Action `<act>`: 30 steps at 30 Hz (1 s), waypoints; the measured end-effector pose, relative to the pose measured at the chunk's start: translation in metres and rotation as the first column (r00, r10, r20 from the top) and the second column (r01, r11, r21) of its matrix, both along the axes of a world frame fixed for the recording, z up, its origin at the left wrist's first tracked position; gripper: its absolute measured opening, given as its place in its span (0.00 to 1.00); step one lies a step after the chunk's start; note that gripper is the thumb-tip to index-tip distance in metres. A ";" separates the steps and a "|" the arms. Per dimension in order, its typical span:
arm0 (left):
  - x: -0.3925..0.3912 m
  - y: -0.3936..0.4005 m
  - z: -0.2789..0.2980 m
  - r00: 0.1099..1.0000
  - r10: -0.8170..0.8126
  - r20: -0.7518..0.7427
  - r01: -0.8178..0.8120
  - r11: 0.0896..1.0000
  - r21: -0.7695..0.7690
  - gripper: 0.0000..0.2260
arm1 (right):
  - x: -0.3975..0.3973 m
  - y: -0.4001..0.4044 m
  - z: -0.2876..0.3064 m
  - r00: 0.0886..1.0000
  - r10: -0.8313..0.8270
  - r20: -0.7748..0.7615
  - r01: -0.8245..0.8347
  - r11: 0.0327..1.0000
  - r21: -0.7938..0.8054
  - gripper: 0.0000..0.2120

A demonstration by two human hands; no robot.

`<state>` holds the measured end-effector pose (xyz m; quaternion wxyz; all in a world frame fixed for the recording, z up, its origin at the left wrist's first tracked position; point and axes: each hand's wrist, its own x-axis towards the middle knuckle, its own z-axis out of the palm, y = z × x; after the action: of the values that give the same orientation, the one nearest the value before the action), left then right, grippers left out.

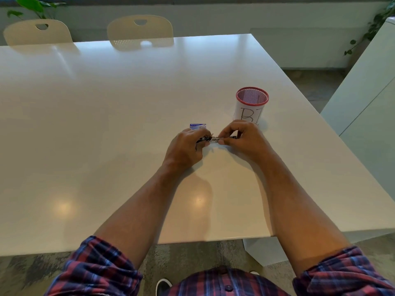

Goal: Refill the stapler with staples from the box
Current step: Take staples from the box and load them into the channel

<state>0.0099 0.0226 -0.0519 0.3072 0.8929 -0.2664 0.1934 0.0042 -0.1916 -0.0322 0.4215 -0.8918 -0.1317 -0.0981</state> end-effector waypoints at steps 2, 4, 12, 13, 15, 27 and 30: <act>-0.001 0.000 0.001 1.000 0.005 0.007 -0.005 1.000 -0.002 0.10 | -0.001 0.000 0.001 1.000 0.020 0.024 -0.020 1.000 -0.014 0.05; -0.002 0.000 0.002 1.000 0.009 0.016 -0.009 1.000 -0.005 0.09 | -0.001 0.000 0.000 0.996 0.066 0.067 -0.061 0.996 -0.072 0.07; -0.003 -0.001 0.003 1.000 -0.001 0.020 0.001 1.000 0.008 0.09 | 0.002 0.002 0.004 0.963 0.185 0.197 -0.106 0.929 -0.355 0.05; -0.004 -0.001 0.004 1.000 -0.001 0.019 0.001 1.000 0.008 0.09 | 0.001 0.002 0.004 0.962 0.183 0.204 -0.098 0.925 -0.368 0.05; -0.004 -0.001 0.004 1.000 -0.003 0.020 0.003 1.000 0.011 0.09 | 0.001 0.003 0.005 0.964 0.181 0.196 -0.096 0.920 -0.380 0.06; -0.001 -0.001 0.002 1.000 -0.014 0.024 0.013 1.000 0.024 0.09 | 0.023 0.011 0.041 0.958 0.259 -0.121 -0.282 0.785 -0.551 0.04; 0.001 0.000 0.000 1.000 -0.014 0.001 0.014 1.000 0.020 0.09 | 0.027 0.017 0.043 0.952 0.280 -0.124 -0.294 0.727 -0.620 0.04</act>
<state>0.0107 0.0228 -0.0518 0.2994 0.8940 -0.2745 0.1893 0.0311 -0.1746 0.0110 0.1093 -0.9508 -0.2884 0.0277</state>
